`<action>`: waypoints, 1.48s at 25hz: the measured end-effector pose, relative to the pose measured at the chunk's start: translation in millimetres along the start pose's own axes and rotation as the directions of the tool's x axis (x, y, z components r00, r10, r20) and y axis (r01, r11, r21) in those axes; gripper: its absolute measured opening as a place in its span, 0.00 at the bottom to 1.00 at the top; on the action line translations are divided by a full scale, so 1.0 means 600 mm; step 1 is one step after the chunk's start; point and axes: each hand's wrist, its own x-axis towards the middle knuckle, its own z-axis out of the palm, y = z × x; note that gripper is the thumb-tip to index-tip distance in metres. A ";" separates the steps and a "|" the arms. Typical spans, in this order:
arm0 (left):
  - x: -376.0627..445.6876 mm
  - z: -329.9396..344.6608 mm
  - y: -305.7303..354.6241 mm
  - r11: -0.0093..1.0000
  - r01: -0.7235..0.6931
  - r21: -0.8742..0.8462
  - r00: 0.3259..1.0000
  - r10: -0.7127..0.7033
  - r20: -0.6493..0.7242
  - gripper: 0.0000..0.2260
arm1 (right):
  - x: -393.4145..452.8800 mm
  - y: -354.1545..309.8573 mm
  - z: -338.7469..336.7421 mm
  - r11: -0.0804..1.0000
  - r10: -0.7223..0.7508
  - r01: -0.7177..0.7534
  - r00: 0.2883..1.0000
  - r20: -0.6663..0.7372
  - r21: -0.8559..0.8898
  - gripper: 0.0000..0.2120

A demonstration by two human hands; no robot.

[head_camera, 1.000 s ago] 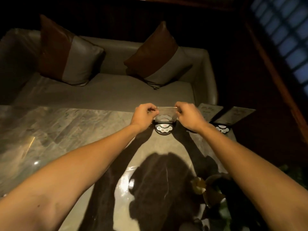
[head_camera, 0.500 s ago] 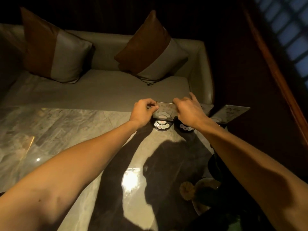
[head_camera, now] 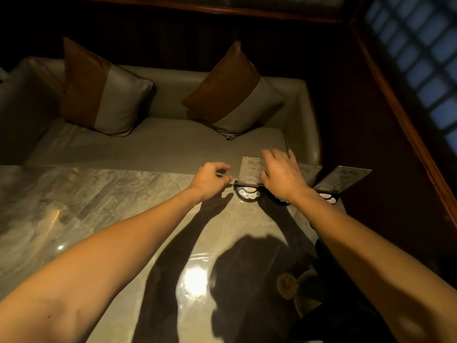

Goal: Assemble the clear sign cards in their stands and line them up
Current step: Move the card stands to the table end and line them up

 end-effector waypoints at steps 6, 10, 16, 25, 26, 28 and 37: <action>-0.123 -0.148 -0.053 0.998 0.026 0.049 0.999 -0.026 -0.019 0.25 | -0.022 -0.188 -0.018 0.966 0.008 -0.032 0.996 0.092 0.257 0.35; -0.232 -0.260 -0.127 0.999 0.047 0.015 0.990 -0.045 -0.134 0.25 | -0.051 -0.331 0.003 0.921 -0.073 -0.019 0.972 0.222 0.388 0.41; -0.396 -0.381 -0.267 0.989 0.123 -0.076 0.954 -0.139 -0.264 0.25 | -0.107 -0.547 0.078 0.861 -0.225 0.034 0.921 0.319 0.507 0.49; -0.562 -0.464 -0.454 0.953 0.208 -0.219 0.881 -0.280 -0.381 0.26 | -0.174 -0.767 0.191 0.736 -0.326 -0.005 0.874 0.361 0.677 0.44; -0.569 -0.463 -0.470 0.948 0.215 -0.236 0.880 -0.293 -0.373 0.24 | -0.179 -0.781 0.198 0.723 -0.324 -0.012 0.877 0.355 0.690 0.40; -0.581 -0.459 -0.496 0.936 0.226 -0.268 0.890 -0.311 -0.333 0.22 | -0.186 -0.811 0.212 0.695 -0.307 -0.038 0.887 0.344 0.718 0.29; -0.535 -0.427 -0.526 0.939 0.215 -0.269 0.888 -0.303 -0.347 0.08 | -0.163 -0.808 0.225 0.744 -0.251 -0.008 0.923 0.291 0.668 0.08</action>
